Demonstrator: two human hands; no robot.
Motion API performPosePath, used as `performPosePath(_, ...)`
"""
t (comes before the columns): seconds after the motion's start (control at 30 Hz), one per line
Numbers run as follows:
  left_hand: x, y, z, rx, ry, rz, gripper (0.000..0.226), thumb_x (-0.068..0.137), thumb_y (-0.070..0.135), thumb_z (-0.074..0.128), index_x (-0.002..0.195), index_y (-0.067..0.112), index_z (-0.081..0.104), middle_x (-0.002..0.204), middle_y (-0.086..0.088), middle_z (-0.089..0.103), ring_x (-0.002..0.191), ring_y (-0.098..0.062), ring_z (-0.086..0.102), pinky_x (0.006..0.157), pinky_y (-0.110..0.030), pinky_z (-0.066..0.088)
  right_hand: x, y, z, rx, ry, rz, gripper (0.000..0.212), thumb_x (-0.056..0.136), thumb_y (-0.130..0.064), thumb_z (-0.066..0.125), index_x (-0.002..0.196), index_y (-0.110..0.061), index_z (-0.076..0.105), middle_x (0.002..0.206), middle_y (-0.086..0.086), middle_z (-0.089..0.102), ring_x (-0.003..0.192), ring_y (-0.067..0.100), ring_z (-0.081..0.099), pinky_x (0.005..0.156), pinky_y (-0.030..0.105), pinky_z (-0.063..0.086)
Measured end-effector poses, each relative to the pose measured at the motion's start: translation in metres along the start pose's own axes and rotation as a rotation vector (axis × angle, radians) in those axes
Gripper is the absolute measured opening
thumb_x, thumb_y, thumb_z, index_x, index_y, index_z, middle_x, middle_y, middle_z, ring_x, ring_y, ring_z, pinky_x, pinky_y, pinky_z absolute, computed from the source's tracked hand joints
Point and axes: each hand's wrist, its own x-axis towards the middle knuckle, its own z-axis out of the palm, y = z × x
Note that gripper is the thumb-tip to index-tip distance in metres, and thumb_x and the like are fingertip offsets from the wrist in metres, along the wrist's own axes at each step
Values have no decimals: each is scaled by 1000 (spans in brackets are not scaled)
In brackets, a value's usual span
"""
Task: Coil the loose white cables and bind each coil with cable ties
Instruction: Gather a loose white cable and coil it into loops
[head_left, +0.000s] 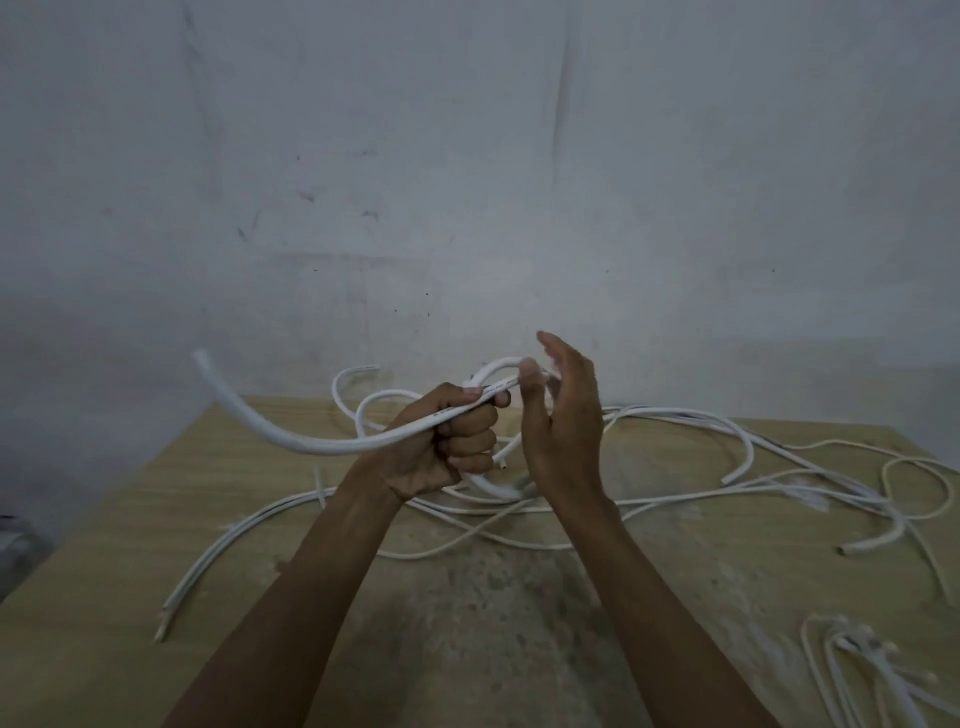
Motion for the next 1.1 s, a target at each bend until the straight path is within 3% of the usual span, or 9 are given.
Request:
performPosePath(0.1, 0, -6, -1, 4, 8, -4, 20, 98, 14, 48, 108, -2, 57, 58, 1, 42, 47, -9, 31, 49, -22, 35, 10, 3, -13, 5, -147, 169, 48, 101, -58, 38, 79, -25, 65, 68, -6, 64, 66, 10, 59, 64, 31, 47)
performPosePath(0.2, 2, -16, 0, -9, 4, -31, 19, 95, 13, 51, 105, -2, 58, 62, -4, 54, 46, -10, 39, 48, -22, 34, 14, 7, -21, -19, -156, 199, 60, 95, -60, 51, 66, -9, 62, 49, -5, 44, 49, 9, 42, 54, 30, 33)
performPosePath(0.3, 7, -17, 2, -73, 0, -83, 17, 93, 14, 47, 101, 2, 55, 49, 4, 37, 41, -9, 26, 47, -23, 23, 18, 8, -29, -114, -199, 140, 54, 91, -66, 49, 81, -16, 66, 55, -8, 52, 54, 6, 51, 55, 29, 38)
performPosePath(0.4, 4, -14, -3, -124, 0, -131, 18, 90, 16, 43, 97, 4, 54, 47, 5, 33, 41, -10, 24, 47, -24, 22, 21, 11, -40, -1, -413, -74, 29, 91, -50, 64, 108, -26, 67, 86, -16, 67, 78, 6, 63, 66, 25, 48)
performPosePath(0.57, 4, -17, 0, -86, -29, -172, 19, 91, 24, 50, 77, 15, 41, 48, 6, 29, 42, -9, 21, 45, -24, 19, 20, 22, -35, 61, -329, -165, 19, 91, -39, 69, 87, -21, 72, 73, -5, 68, 67, 8, 61, 60, 28, 45)
performPosePath(0.7, 7, -16, 3, 9, 29, -107, 34, 96, 19, 55, 75, 19, 28, 56, 5, 26, 43, -9, 21, 43, -22, 26, 27, 20, -41, 61, -361, -154, 24, 91, -43, 67, 82, -21, 71, 67, 2, 66, 62, 17, 59, 57, 29, 43)
performPosePath(0.9, 4, -14, 10, 144, 165, -70, 30, 81, 20, 78, 101, 8, 60, 66, -1, 53, 43, -5, 38, 40, -18, 29, 27, 22, -45, 136, -440, -55, 16, 91, -42, 69, 83, -29, 70, 74, -3, 70, 70, 19, 65, 63, 36, 48)
performPosePath(1.0, 4, -9, 11, 71, 80, -85, 16, 94, 23, 65, 100, 8, 64, 51, 8, 42, 40, -4, 42, 44, -19, 29, 29, 24, -47, 178, -444, -63, 9, 91, -41, 69, 85, -34, 68, 77, -5, 69, 70, 12, 63, 64, 36, 49)
performPosePath(1.1, 7, -1, 19, 137, 229, -20, 28, 101, 35, 48, 86, 12, 54, 43, 10, 34, 37, -5, 34, 43, -20, 24, 27, 24, -47, 160, -431, 41, 26, 91, -48, 65, 109, -30, 67, 96, -10, 69, 85, 8, 66, 74, 34, 55)
